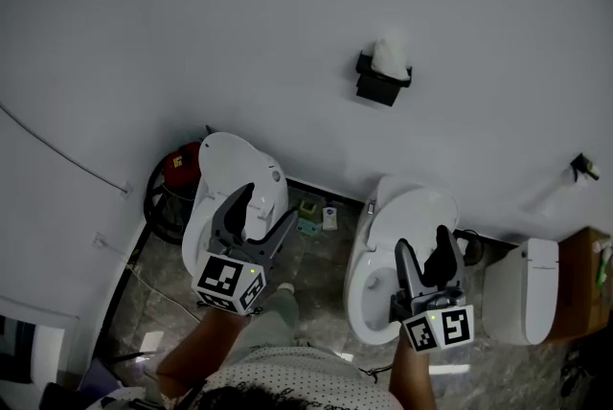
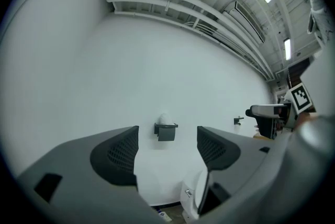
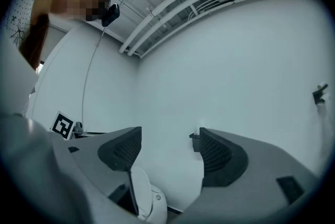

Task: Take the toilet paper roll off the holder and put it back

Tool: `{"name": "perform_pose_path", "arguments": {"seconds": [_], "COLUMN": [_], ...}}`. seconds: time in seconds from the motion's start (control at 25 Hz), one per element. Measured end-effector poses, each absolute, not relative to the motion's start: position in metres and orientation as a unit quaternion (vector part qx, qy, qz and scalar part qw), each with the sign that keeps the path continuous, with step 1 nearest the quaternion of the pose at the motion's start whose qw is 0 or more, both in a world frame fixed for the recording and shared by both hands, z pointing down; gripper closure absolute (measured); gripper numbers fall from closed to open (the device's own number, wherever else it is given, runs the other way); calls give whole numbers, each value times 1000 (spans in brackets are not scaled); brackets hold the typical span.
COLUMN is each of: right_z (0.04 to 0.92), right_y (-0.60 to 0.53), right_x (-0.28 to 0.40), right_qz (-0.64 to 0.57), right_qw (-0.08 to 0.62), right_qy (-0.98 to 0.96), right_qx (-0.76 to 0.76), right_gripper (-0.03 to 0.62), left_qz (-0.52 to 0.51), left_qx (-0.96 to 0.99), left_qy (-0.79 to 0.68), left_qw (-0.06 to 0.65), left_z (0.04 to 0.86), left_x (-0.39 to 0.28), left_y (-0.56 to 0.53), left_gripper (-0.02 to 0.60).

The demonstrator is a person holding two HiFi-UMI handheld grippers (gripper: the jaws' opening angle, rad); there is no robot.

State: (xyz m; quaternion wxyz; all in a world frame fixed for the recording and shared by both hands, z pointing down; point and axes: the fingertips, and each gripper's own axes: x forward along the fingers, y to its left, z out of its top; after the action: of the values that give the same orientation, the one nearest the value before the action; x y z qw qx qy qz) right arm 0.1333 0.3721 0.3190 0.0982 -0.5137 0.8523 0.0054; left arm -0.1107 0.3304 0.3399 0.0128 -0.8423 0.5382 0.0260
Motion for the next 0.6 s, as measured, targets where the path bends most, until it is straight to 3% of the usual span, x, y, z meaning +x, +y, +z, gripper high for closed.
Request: {"name": "perform_pose_path", "arguments": {"seconds": [0.6], "right_z": [308], "right_y": [181], "right_x": [96], "right_qz": [9], "right_qw": [89], "right_qy": [834], "right_qx": [-545], "right_gripper": [264], "left_qz": [19], "left_qx": [-871], "left_qy": [491], "left_qw": [12], "left_z": [333], "left_x": [-132], "left_y": [121], "left_gripper": [249]}}
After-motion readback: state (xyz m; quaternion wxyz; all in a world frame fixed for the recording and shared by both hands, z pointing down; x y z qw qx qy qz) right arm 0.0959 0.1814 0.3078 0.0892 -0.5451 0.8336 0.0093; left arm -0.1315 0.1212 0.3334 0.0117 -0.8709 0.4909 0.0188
